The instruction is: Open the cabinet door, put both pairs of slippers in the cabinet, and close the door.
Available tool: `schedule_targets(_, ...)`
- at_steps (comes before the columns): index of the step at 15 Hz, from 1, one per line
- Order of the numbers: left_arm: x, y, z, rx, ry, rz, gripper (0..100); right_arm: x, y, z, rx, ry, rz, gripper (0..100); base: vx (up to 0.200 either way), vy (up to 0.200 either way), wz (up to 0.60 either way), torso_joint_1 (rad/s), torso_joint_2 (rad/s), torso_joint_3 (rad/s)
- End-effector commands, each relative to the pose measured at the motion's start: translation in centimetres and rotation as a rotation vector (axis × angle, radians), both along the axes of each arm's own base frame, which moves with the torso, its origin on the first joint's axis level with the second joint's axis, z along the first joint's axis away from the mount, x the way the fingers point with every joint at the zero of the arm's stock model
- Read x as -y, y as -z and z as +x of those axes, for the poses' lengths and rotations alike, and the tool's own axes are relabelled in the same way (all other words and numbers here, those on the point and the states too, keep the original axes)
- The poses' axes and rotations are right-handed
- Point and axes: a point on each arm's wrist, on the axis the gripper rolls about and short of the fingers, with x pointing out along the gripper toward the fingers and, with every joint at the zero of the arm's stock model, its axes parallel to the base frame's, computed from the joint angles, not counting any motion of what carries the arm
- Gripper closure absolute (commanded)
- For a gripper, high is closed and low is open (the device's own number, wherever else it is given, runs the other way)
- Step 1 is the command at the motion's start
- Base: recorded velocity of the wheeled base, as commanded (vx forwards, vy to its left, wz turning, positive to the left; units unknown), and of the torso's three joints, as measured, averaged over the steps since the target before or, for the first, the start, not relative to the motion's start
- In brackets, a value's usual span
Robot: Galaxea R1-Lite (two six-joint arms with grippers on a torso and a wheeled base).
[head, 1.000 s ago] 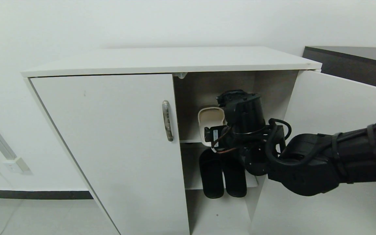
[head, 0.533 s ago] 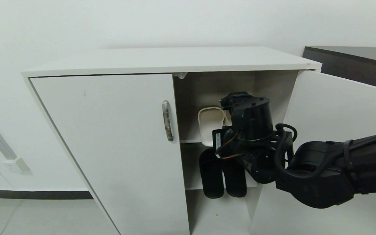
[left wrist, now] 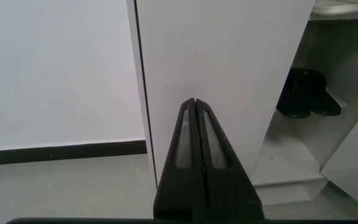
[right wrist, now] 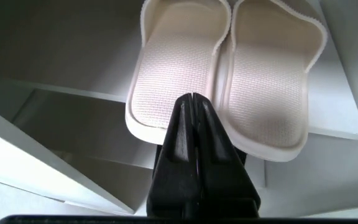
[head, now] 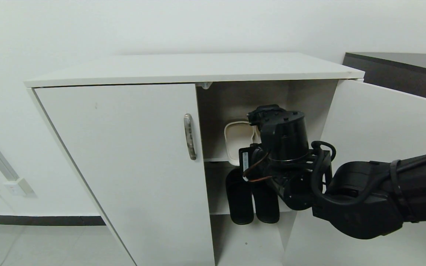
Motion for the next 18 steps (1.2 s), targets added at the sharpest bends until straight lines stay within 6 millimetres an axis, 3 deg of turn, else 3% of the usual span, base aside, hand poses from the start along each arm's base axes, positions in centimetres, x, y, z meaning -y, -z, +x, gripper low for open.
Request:
schedule_targets(1,0.0,0.0,0.0,-0.001,0.0,0.0,100,-0.1,0.0,-0.1,-0.001,-0.003,-0.001,100,0.0,0.0,0.0,0.0,0.0,0.0)
schedule_targets(14,0.0,0.0,0.0,-0.001,0.0,0.0,100,-0.1,0.8,-0.1,-0.016,-0.003,-0.016,100,-0.185,0.0,0.0,0.003,0.0,0.002)
schedule_targets(18,0.0,0.0,0.0,-0.001,0.0,0.002,100,0.8,2.3,-0.6,-0.024,-0.001,-0.025,100,-0.2,0.0,0.0,0.002,0.0,0.005)
